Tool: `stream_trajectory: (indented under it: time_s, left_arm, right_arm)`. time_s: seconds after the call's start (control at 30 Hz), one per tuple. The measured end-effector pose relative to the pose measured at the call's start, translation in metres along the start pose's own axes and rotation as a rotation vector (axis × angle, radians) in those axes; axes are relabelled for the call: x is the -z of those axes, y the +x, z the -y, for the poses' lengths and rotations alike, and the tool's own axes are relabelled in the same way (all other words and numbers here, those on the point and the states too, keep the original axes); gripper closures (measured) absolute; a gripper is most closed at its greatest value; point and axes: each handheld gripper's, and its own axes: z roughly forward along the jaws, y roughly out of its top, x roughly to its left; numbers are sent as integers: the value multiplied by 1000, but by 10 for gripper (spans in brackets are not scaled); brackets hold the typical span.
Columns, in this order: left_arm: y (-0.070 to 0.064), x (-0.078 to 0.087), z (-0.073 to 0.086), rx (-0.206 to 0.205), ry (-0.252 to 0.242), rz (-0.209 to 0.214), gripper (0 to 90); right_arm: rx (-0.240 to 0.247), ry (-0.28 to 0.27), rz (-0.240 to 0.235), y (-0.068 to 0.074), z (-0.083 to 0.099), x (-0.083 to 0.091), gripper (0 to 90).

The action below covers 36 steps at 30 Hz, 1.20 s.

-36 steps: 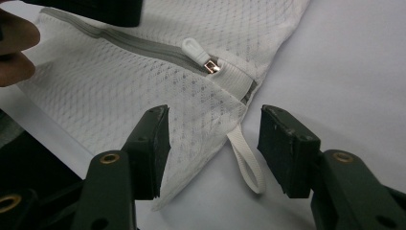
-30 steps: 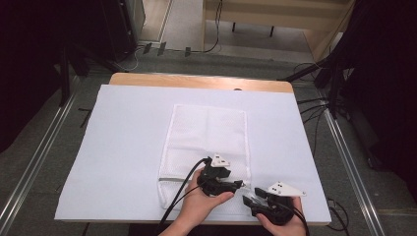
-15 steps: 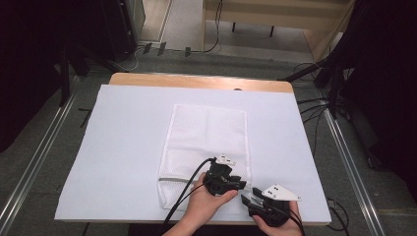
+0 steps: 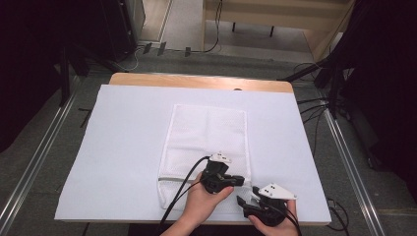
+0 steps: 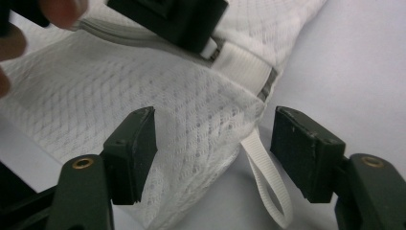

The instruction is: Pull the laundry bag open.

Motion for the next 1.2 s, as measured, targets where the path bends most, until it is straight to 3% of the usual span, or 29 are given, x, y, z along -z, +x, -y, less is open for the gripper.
stream_trajectory:
  time_s: [0.07,0.17,0.23,0.37,0.47,0.63,0.7,1.1,1.2]
  left_arm:
    - [1,3,0,4,-13,8,875]
    - [3,4,1,11,-20,21,875]
    - [4,4,2,12,-24,18,875]
    - [7,6,3,12,-33,16,875]
    - [7,10,2,10,-46,26,875]
    - [4,15,2,-21,-59,10,875]
    - [4,15,3,-24,-56,9,875]
    - [6,17,5,-30,-65,22,875]
    - [6,16,6,-32,-63,-6,875]
  right_arm:
    - [-14,-6,-9,0,-2,-1,398]
    - [-55,-15,-96,-3,-4,-2,567]
    - [-64,-17,-128,-2,-6,-3,695]
    - [-90,-36,-134,-5,-9,2,882]
    - [-86,-67,-124,-5,-13,10,898]
    - [-11,-90,-81,4,-19,16,900]
    - [-4,-91,-78,4,-20,16,899]
    - [16,-104,-45,9,-24,21,898]
    - [-4,-108,-53,7,-23,21,864]
